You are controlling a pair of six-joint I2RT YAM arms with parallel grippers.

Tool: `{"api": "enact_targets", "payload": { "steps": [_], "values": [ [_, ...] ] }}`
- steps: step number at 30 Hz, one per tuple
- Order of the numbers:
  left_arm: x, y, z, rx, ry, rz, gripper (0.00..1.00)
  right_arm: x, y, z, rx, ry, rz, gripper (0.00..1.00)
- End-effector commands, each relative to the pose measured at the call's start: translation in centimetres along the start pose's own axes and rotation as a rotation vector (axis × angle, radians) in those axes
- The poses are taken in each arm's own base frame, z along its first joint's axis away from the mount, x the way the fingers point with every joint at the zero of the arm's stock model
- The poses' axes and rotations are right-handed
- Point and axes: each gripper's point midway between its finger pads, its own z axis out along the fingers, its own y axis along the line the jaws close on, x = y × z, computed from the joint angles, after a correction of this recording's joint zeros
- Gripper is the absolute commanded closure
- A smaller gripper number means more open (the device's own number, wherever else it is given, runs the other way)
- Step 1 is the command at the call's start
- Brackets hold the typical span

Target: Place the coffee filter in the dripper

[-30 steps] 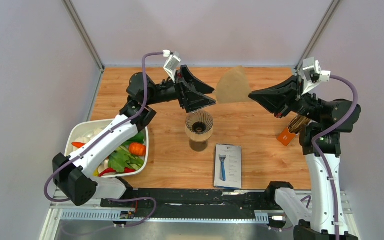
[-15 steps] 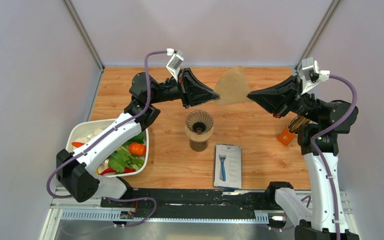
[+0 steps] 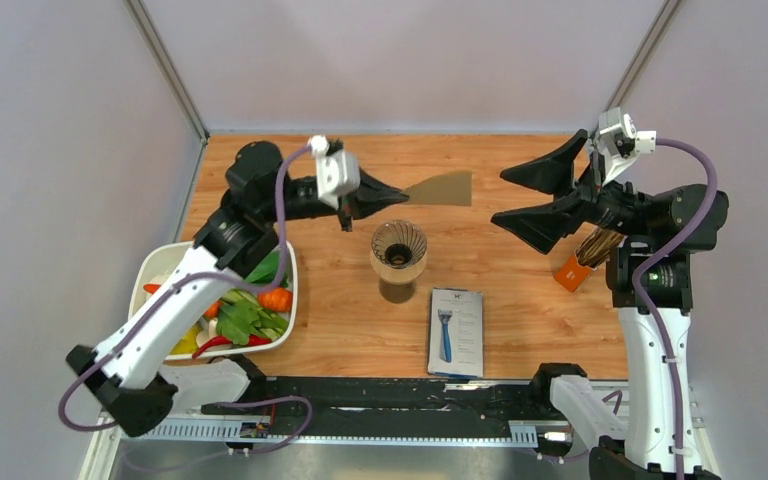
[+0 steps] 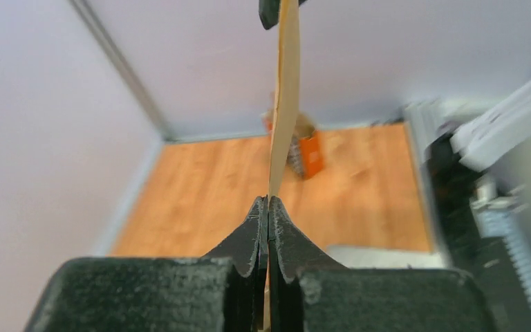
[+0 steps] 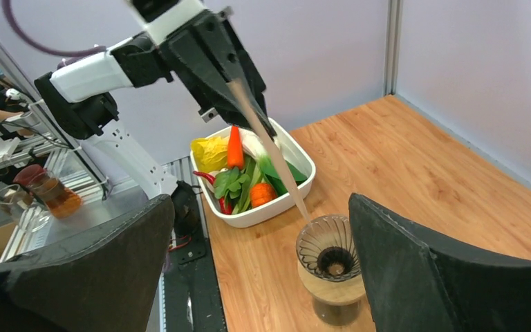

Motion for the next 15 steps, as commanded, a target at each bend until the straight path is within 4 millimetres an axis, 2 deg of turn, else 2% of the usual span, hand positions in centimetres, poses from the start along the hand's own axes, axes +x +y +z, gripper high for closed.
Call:
{"api": "enact_targets", "payload": {
  "steps": [1, 2, 3, 5, 9, 11, 12, 13, 14, 15],
  "values": [
    [1.8, 0.3, -4.5, -0.046, 0.173, 0.758, 1.0, 0.4, 0.8, -0.3, -0.034, 0.051, 0.017, 0.0],
    [1.4, -0.3, -5.1, -0.046, 0.171, 0.851, 1.0, 0.3, 0.4, -0.2, -0.018, 0.044, 0.018, 0.0],
    [2.9, 0.0, -5.4, -0.032, 0.226, 0.974, 1.0, 0.4, -0.1, -0.2, 0.004, 0.039, 0.023, 0.0],
    [3.8, -0.5, -5.9, 0.014, 0.29, 1.111, 1.0, 0.3, -1.4, -0.1, 0.06, 0.036, 0.015, 0.01],
    [4.9, -0.7, -5.9, 0.106, 0.399, 1.26, 1.0, 0.3, -3.6, 0.3, 0.164, 0.079, -0.066, 0.07],
    [4.8, -0.5, -5.8, 0.11, 0.408, 1.352, 1.0, 1.1, -4.1, 0.5, 0.19, 0.108, -0.066, 0.08],
    [5.7, -0.5, -5.8, 0.129, 0.421, 1.401, 1.0, 1.7, -4.6, 0.5, 0.201, 0.128, -0.05, 0.07],
    [4.7, -0.7, -5.7, 0.104, 0.39, 1.464, 1.0, 2.6, -4.8, 0.6, 0.199, 0.151, -0.025, 0.06],
    [5.8, -0.9, -5.6, 0.13, 0.388, 1.521, 1.0, 3.5, -4.9, 0.8, 0.184, 0.172, 0.005, 0.04],
    [4.7, -1.2, -5.5, 0.107, 0.351, 1.588, 1.0, 4.3, -4.6, 0.9, 0.146, 0.19, 0.031, 0.02]
  ]
}}
